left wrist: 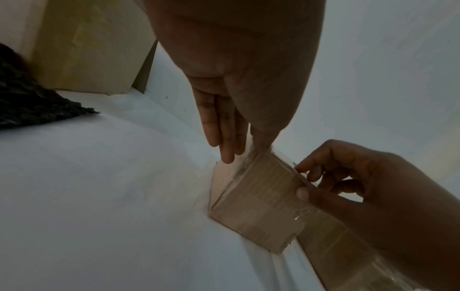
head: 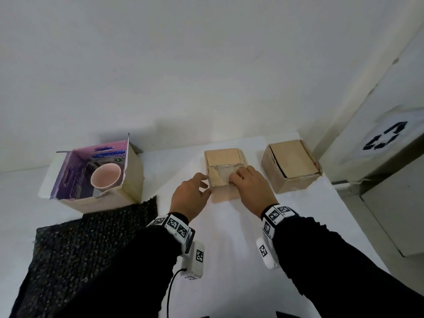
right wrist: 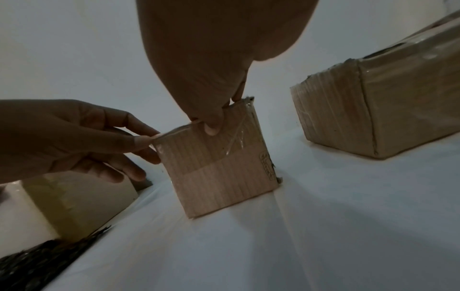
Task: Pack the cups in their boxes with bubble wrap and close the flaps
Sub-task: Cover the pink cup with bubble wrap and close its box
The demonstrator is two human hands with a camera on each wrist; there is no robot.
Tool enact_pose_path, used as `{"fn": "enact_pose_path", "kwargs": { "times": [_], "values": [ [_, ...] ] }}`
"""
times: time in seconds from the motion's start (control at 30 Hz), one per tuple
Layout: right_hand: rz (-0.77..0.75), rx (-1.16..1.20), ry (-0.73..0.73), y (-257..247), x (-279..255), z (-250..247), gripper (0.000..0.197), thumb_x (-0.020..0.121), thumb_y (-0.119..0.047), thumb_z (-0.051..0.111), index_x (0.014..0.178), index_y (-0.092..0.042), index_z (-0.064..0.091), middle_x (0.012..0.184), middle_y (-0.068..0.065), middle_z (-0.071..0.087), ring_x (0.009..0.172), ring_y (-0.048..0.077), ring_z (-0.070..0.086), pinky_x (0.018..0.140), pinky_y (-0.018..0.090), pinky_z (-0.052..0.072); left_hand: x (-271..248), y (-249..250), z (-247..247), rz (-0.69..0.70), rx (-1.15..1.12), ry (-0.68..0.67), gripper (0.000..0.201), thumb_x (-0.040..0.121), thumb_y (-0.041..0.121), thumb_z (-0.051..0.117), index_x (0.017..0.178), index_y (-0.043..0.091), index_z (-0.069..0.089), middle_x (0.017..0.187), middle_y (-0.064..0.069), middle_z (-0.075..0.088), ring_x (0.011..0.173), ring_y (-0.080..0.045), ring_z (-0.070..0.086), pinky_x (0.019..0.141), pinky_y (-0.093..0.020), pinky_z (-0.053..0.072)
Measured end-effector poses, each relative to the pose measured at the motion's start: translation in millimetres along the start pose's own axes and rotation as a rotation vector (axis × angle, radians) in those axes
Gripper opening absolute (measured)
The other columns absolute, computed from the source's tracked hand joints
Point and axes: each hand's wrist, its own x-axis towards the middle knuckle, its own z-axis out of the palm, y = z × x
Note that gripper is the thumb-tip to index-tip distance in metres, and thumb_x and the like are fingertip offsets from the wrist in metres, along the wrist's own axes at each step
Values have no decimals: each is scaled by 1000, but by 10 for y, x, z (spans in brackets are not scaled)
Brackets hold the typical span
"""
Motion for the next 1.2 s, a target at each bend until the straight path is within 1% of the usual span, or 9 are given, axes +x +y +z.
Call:
{"fn": "enact_pose_path", "kwargs": {
  "times": [0.27, 0.5, 0.63, 0.7, 0.77, 0.87, 1.0, 1.1, 1.2],
  "values": [
    [12, 154, -30, -299, 236, 38, 20, 84, -14, 59, 104, -15, 58, 97, 5, 58, 89, 26, 52, 71, 38, 44, -399, -551, -190, 6, 71, 89, 18, 90, 35, 63, 103, 23, 67, 101, 7, 68, 98, -13, 61, 85, -31, 48],
    [-103, 423, -217, -1403, 363, 205, 13, 85, -22, 65, 97, -20, 62, 88, -7, 59, 85, 15, 54, 73, 35, 48, -1034, -1284, -826, -23, 109, 125, 4, 88, 30, 65, 89, 28, 68, 85, 11, 66, 78, -9, 61, 67, -28, 50],
    [-99, 528, -265, -2216, 255, 437, 16, 83, -23, 66, 98, -21, 63, 89, -4, 60, 85, 16, 55, 76, 38, 49, -1439, -1900, -1153, -63, 169, 100, 3, 86, 33, 65, 88, 31, 65, 85, 13, 62, 81, -10, 59, 70, -33, 53],
    [-125, 535, -356, -2640, 159, 609, 32, 83, -33, 66, 112, -25, 58, 99, -2, 59, 92, 17, 54, 81, 39, 50, -1644, -2280, -1284, -115, 218, 50, 19, 82, 44, 65, 94, 29, 66, 93, 9, 62, 93, -16, 57, 78, -36, 52],
    [-129, 473, -488, -2834, 18, 744, 58, 82, -57, 60, 131, -32, 42, 117, 1, 52, 106, 21, 49, 88, 42, 48, -1759, -2485, -1299, -202, 246, -141, 54, 72, 64, 62, 113, 29, 60, 114, 4, 58, 113, -22, 50, 93, -40, 47],
    [-121, 187, -600, -3113, -177, 946, 70, 75, -76, 53, 132, -37, 39, 132, 0, 39, 118, 26, 36, 93, 47, 40, -1927, -2708, -1351, -209, 253, -370, 97, 52, 84, 52, 134, 33, 47, 135, 3, 40, 129, -23, 34, 106, -46, 38],
    [-89, 134, -464, -3294, -180, 1017, 32, 84, -50, 61, 110, -32, 59, 124, -4, 47, 118, 27, 38, 93, 46, 35, -1974, -2749, -1361, -122, 341, -400, 99, 55, 85, 59, 140, 38, 38, 139, 7, 34, 130, -21, 30, 106, -46, 37],
    [-79, 227, -345, -3319, -66, 995, 22, 86, -45, 57, 102, -31, 62, 116, -9, 54, 115, 23, 42, 92, 44, 34, -1980, -2704, -1374, -130, 416, -342, 108, 48, 100, 40, 141, 46, 32, 140, 10, 33, 132, -22, 28, 106, -50, 29],
    [-25, 383, -204, -3308, 114, 835, 23, 88, -46, 52, 99, -27, 60, 106, -10, 59, 108, 18, 46, 91, 40, 35, -1877, -2692, -1415, 19, 387, -105, 73, 70, 86, 39, 124, 40, 54, 127, 9, 52, 120, -24, 44, 95, -46, 35]
  ]
}}
